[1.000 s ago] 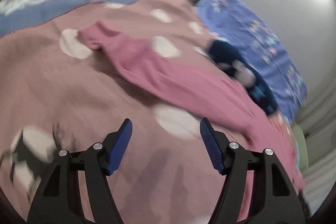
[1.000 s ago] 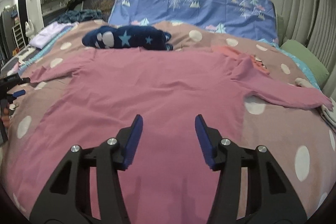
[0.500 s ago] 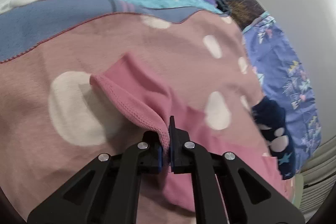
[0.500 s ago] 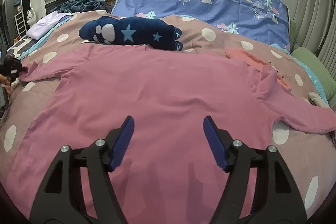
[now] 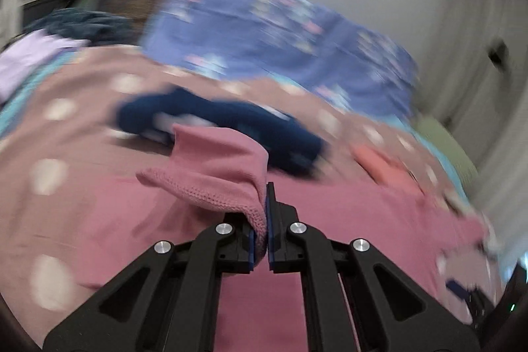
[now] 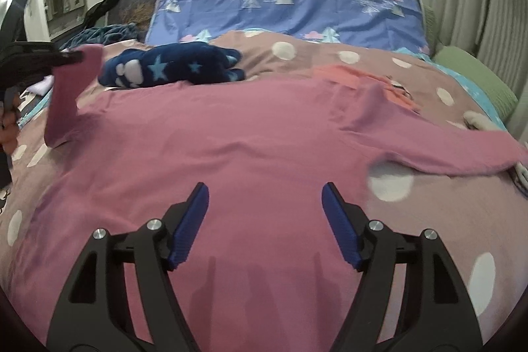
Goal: Fold small clothes
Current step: 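Fold the held sleeve across the garment body with the left gripper, release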
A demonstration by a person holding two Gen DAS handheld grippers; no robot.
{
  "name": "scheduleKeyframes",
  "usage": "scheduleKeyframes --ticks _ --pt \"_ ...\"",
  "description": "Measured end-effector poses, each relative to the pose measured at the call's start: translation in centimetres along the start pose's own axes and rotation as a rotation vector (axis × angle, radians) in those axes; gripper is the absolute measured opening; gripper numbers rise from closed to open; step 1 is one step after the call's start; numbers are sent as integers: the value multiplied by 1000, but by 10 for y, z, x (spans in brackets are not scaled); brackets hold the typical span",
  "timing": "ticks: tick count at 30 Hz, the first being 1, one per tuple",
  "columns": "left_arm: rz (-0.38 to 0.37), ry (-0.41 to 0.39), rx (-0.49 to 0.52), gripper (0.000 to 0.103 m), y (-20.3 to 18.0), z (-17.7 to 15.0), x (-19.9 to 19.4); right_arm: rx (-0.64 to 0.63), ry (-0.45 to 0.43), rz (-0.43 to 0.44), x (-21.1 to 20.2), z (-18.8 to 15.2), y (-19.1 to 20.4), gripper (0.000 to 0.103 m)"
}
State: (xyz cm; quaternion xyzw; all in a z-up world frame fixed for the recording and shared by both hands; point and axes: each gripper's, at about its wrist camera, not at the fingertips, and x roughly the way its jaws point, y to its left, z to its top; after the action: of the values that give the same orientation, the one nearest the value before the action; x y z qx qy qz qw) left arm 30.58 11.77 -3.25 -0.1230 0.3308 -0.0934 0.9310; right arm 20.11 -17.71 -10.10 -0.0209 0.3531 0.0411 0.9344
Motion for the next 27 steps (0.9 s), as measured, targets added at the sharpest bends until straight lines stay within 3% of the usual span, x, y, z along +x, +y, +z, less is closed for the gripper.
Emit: scheduleKeyframes --ticks 3,5,6,9,10,12,14,15,18,22,27 --pt "-83 120 121 9 -60 -37 40 35 11 -23 -3 -8 -24 73" --pt "-103 188 196 35 -87 -63 59 50 23 -32 -3 -13 -35 73" --pt "-95 206 231 40 -97 -75 64 59 30 -37 -4 -15 -41 73" --pt "-113 232 277 41 -102 -91 66 77 41 -31 -4 -18 -53 73" --pt "-119 233 273 42 -100 -93 64 79 44 -24 -3 -17 -54 72" --pt "-132 212 242 48 -86 -93 50 77 52 1 0 -14 -53 60" --pt "-110 175 224 51 -75 -91 36 67 65 32 3 -10 -47 40" --pt "-85 148 223 51 -65 -90 26 61 76 67 7 -6 -41 39" --pt "35 90 228 58 -34 -93 4 42 109 178 22 5 -23 39" --pt "142 91 193 61 8 -99 -9 86 178 304 56 19 -10 57" --pt "226 85 100 65 54 -99 -18 220 236 354 104 38 -5 62"
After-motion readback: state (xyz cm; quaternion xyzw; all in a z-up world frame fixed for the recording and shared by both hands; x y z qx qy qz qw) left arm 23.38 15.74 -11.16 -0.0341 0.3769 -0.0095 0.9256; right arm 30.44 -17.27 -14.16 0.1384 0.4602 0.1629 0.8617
